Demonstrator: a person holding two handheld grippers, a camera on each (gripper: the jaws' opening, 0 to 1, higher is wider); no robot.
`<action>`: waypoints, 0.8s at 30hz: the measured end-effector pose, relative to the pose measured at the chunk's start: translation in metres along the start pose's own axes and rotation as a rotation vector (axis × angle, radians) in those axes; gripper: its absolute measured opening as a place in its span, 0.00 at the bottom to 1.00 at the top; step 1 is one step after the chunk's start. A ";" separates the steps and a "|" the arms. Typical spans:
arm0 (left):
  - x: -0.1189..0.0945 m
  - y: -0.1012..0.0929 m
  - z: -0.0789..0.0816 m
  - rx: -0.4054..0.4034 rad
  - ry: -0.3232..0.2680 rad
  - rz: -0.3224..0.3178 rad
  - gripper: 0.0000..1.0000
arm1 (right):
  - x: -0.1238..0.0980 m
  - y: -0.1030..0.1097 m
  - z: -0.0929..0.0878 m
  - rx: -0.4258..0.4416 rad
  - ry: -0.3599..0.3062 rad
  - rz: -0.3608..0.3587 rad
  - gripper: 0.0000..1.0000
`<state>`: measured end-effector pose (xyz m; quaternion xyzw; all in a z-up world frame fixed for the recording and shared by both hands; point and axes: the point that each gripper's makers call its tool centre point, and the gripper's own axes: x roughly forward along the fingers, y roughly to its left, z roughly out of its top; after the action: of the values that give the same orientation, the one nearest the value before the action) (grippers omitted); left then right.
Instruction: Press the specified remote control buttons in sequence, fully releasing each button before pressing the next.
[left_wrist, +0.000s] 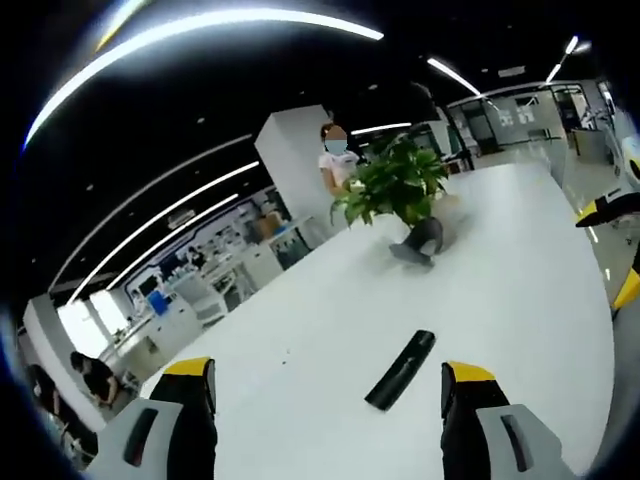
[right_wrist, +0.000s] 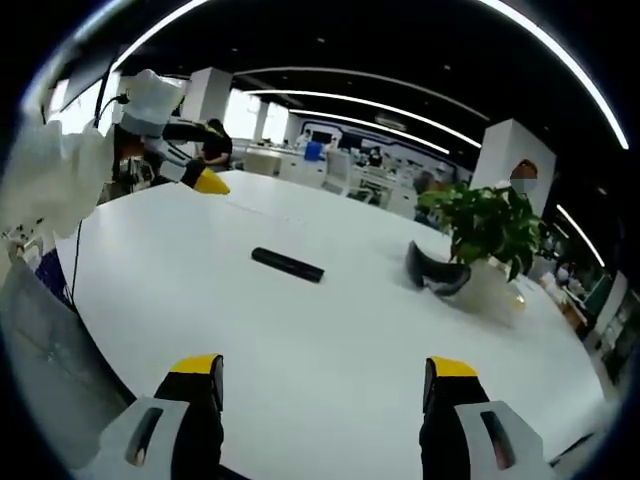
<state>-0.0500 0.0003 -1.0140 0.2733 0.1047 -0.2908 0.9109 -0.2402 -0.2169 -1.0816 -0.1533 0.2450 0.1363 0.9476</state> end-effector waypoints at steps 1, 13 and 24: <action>0.004 -0.001 -0.001 0.005 0.003 -0.009 0.97 | 0.000 0.000 0.000 -0.001 0.002 0.000 0.81; 0.049 -0.010 -0.022 0.037 0.092 -0.110 0.89 | 0.002 0.001 -0.005 -0.010 0.028 0.003 0.81; 0.075 -0.029 -0.043 0.088 0.220 -0.273 0.78 | 0.004 0.001 -0.007 -0.008 0.039 0.003 0.80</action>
<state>-0.0077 -0.0309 -1.0888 0.3264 0.2269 -0.3846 0.8331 -0.2404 -0.2176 -1.0896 -0.1595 0.2630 0.1358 0.9418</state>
